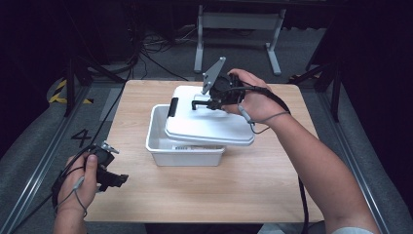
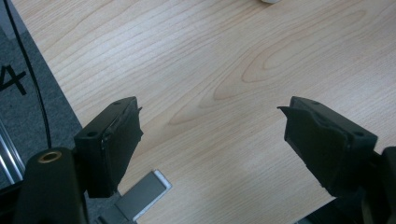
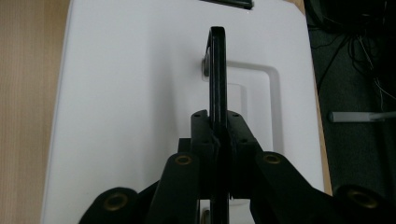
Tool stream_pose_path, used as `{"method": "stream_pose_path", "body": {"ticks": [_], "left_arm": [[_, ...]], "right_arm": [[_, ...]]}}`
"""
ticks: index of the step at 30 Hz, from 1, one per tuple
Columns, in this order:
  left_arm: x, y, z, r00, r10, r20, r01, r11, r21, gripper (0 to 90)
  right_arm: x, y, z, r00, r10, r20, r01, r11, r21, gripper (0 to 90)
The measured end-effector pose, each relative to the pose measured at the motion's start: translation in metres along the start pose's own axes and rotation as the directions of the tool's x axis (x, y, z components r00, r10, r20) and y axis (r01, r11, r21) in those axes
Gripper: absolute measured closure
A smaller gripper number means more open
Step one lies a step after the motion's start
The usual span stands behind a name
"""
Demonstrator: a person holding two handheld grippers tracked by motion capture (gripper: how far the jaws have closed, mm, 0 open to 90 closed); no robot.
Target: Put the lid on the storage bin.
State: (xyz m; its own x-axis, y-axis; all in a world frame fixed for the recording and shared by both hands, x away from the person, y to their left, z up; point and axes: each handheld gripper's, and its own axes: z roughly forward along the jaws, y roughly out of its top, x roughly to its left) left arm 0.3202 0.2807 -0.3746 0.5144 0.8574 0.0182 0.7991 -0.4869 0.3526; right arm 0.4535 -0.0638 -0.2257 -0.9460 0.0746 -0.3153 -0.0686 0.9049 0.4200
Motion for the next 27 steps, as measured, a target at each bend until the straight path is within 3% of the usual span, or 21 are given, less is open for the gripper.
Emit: {"method": "stream_pose_path", "body": {"ticks": [10, 19, 21, 27], "left_arm": [[0.001, 0.002, 0.000, 1.0000, 0.003, 0.008, -0.003, 1.0000, -0.007, 19.5], [0.003, 0.004, 0.002, 0.9999, 0.007, 0.015, -0.007, 0.9999, -0.008, 19.5], [0.004, 0.005, 0.001, 0.9998, 0.011, 0.015, -0.011, 0.9999, -0.010, 19.5], [0.005, 0.005, 0.000, 0.9999, 0.010, 0.013, -0.009, 0.9998, -0.015, 19.4]], "right_arm": [[-0.004, 0.016, 0.015, 0.9992, -0.014, -0.036, 0.012, 0.997, -0.071, 84.4], [0.001, 0.030, 0.043, 0.9967, -0.041, -0.070, 0.037, 0.998, -0.057, 84.4], [0.001, 0.032, 0.049, 0.9928, -0.074, -0.094, 0.068, 0.996, -0.065, 84.3], [0.000, 0.032, 0.065, 0.9912, -0.060, -0.118, 0.052, 0.996, -0.072, 84.4]]}}
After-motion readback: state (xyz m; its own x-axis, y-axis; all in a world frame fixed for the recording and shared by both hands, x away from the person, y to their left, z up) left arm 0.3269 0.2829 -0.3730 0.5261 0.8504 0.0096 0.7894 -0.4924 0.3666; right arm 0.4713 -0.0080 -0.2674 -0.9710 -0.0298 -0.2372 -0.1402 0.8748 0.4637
